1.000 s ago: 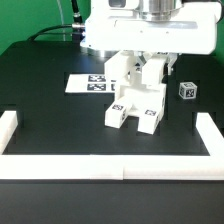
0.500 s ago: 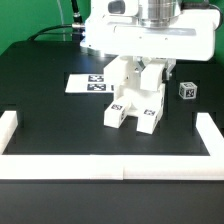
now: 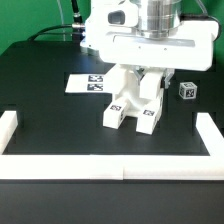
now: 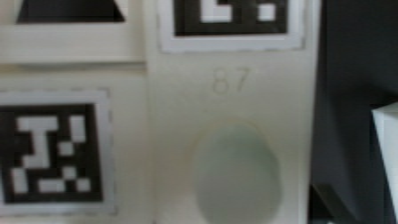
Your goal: Assemble chair
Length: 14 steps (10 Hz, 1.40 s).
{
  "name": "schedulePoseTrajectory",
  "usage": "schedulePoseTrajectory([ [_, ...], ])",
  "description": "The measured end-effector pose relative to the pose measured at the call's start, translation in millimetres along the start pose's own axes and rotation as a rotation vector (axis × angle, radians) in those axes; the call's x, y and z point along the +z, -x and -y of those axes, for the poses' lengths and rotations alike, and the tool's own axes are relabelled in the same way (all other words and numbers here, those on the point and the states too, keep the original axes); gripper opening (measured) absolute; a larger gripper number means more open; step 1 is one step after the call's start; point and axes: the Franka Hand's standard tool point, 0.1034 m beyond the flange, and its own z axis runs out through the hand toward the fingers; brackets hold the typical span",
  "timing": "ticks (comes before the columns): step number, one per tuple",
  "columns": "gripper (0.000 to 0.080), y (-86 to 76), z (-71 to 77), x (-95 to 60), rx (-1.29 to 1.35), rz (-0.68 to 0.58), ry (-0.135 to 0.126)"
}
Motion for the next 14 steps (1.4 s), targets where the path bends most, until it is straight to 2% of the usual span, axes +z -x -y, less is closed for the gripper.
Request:
schedulePoseTrajectory([
  [8, 0.0289, -4.8, 0.5, -0.5, -0.016, -0.023, -0.005],
  [9, 0.0476, -4.8, 0.5, -0.4, -0.016, -0.023, -0.005],
  [10, 0.0589, -4.7, 0.4, -0.2, -0.016, -0.023, -0.005],
  [11, 0.0589, -4.6, 0.3, -0.1, -0.016, -0.023, -0.004],
  [12, 0.0637, -4.6, 0.3, 0.0, -0.016, -0.022, -0.004],
  [14, 0.0646, -4.5, 0.3, 0.1, -0.016, -0.022, -0.004],
])
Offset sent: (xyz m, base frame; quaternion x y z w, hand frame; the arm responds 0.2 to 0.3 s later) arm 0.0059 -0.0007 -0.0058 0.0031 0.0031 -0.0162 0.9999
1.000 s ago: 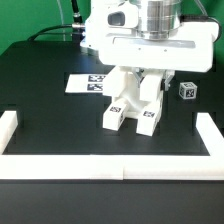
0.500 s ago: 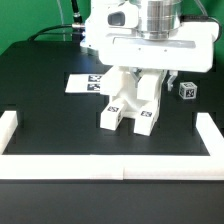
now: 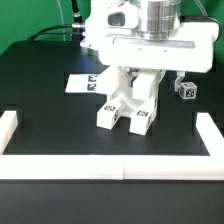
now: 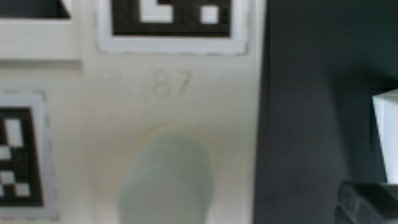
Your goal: Assemble chair
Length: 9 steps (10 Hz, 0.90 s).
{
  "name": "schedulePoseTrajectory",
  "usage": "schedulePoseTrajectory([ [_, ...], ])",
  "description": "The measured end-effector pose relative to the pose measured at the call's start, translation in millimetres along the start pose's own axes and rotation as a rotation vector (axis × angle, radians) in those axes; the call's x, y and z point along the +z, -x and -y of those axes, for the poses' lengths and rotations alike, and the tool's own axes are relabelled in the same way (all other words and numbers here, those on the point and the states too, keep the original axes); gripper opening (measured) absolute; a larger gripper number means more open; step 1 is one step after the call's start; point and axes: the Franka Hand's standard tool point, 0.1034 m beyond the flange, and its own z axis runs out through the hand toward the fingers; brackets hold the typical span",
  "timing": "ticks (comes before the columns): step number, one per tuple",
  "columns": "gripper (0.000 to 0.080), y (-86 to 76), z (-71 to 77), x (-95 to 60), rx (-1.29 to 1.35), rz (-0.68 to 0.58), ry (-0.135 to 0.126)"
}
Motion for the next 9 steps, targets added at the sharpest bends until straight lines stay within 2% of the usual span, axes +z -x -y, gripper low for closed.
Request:
schedulePoseTrajectory([
  [3, 0.0648, -3.7, -0.9, -9.0, -0.013, 0.003, -0.002],
  [6, 0.0648, -9.7, -1.1, -37.0, -0.018, -0.008, -0.025],
  [8, 0.0648, -5.6, 4.6, -63.0, -0.017, -0.006, -0.048],
  [9, 0.0648, -0.3, 7.5, -71.2, 0.012, -0.005, -0.057],
])
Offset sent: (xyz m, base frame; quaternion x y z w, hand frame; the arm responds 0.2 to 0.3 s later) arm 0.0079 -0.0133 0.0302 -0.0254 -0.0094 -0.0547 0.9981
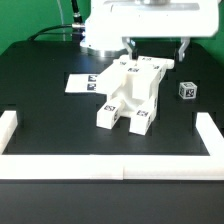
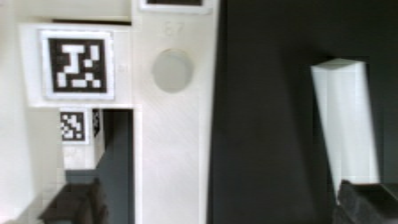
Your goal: Assemble chair
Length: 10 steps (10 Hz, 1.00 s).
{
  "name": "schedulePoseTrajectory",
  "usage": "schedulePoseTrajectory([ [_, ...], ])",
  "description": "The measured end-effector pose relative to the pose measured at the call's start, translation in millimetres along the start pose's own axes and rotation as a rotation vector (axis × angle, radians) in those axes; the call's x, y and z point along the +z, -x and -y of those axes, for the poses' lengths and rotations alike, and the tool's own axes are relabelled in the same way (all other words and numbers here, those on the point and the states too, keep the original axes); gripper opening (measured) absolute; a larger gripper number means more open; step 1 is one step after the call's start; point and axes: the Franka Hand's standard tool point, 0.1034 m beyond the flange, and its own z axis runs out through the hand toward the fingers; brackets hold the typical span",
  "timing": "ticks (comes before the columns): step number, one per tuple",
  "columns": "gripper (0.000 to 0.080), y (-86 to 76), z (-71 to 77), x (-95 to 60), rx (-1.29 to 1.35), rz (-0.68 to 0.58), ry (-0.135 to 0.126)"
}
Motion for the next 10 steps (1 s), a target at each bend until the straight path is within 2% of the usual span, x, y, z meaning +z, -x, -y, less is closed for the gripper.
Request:
schedulePoseTrajectory([
  [2, 0.0648, 20.7, 20.0, -6.7, 0.038, 0.010, -0.011],
  [4, 0.0648, 31.6, 33.8, -1.7, 0.034, 0.019, -0.009],
  [8, 0.0648, 29.9, 30.9, -2.1, 0.042, 0.018, -0.010],
  [9, 0.0648, 35.0, 31.5, -1.6, 0.054, 0.017, -0.019],
  [10, 0.0648, 49.7, 33.2, -1.5, 0.053, 0.024, -0.019],
])
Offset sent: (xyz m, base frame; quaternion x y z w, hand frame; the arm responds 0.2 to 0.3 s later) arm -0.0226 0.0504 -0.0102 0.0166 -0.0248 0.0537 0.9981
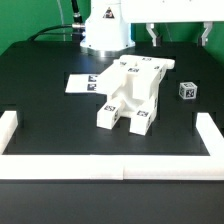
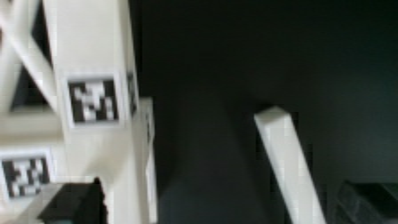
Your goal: Assemble chair
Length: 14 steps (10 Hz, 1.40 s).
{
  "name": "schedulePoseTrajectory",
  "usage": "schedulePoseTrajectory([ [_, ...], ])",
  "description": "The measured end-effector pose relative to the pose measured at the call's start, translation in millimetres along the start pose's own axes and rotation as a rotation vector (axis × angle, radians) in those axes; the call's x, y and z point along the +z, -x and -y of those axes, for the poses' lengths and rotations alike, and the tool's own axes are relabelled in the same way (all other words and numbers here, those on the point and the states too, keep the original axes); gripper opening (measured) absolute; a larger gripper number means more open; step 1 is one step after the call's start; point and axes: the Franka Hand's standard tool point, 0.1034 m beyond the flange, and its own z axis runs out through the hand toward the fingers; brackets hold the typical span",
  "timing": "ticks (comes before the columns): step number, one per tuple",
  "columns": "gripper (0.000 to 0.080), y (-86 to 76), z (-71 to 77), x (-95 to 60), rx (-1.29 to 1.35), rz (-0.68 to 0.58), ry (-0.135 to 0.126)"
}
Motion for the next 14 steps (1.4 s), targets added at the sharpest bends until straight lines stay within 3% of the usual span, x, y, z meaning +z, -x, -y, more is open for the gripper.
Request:
schedulePoseTrajectory([
  [3, 0.0648, 45.5, -7.2, 15.8, 0.001, -0.001, 0.005],
  [4, 0.0648, 50.5, -11.9, 23.2, 0.001, -0.014, 0.007],
  [8, 0.0648, 50.9, -11.8, 24.2, 0.011, -0.014, 0.008],
  [12, 0.0648, 115.8, -15.5, 56.8, 0.078, 0.006, 0.049],
  [14, 0.0648, 122.6, -16.3, 63.2, 0.073, 0.006, 0.057],
])
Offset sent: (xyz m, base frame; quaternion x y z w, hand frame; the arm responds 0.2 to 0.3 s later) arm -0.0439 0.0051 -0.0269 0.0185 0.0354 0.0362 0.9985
